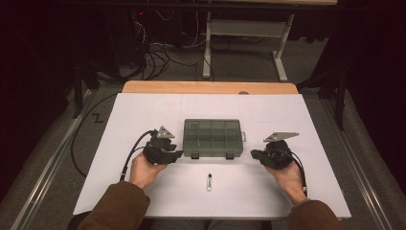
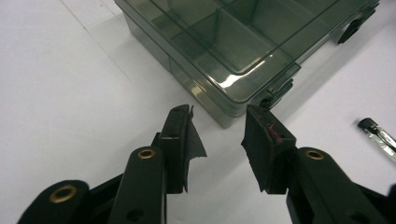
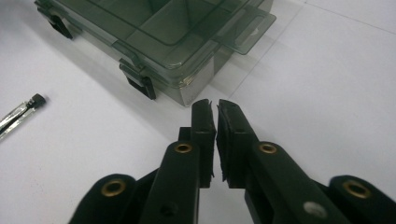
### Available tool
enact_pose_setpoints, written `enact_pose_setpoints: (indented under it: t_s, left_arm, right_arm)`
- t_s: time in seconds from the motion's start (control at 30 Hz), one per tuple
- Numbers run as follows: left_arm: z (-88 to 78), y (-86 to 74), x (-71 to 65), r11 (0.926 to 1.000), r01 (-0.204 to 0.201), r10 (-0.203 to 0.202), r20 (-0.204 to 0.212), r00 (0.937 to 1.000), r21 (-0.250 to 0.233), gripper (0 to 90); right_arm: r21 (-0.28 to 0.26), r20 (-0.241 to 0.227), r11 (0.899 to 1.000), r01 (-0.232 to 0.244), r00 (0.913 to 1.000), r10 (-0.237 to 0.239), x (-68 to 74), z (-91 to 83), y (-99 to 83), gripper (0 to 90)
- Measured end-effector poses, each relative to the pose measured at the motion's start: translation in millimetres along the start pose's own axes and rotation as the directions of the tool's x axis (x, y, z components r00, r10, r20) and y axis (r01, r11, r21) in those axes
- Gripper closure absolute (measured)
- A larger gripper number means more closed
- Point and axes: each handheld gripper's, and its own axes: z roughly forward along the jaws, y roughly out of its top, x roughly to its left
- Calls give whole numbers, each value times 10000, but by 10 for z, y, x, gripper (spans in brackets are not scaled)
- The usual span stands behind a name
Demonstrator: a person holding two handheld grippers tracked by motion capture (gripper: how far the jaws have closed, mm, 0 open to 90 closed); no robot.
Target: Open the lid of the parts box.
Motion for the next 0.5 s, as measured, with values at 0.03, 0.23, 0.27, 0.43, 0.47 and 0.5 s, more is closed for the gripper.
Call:
enact_pose_setpoints:
  t_s: [0.03,0.23,0.27,0.43,0.47,0.5]
  left_arm:
    - [0,0,0,10000,0,0,0,10000,0,625]
    - [33,39,5,9988,-59,59,12,10000,484,653]
    - [39,42,-1,9979,-140,142,-13,9999,624,671]
    - [72,49,-13,9959,-208,212,-32,9998,882,707]
    - [75,52,-13,9955,-244,248,-32,9997,915,714]
    - [75,52,-13,9955,-244,248,-32,9997,915,719]
  right_arm:
    - [102,-10,9999,94,10000,-94,7,7,18,894]
    - [574,-38,9974,426,9991,-425,37,62,105,900]
    - [692,-48,9961,546,9985,-544,51,89,132,900]
    - [999,-103,9919,789,9969,-782,104,125,180,900]
    - [997,-108,9913,865,9963,-858,106,131,190,900]
    - [997,-108,9913,865,9963,-858,106,131,190,900]
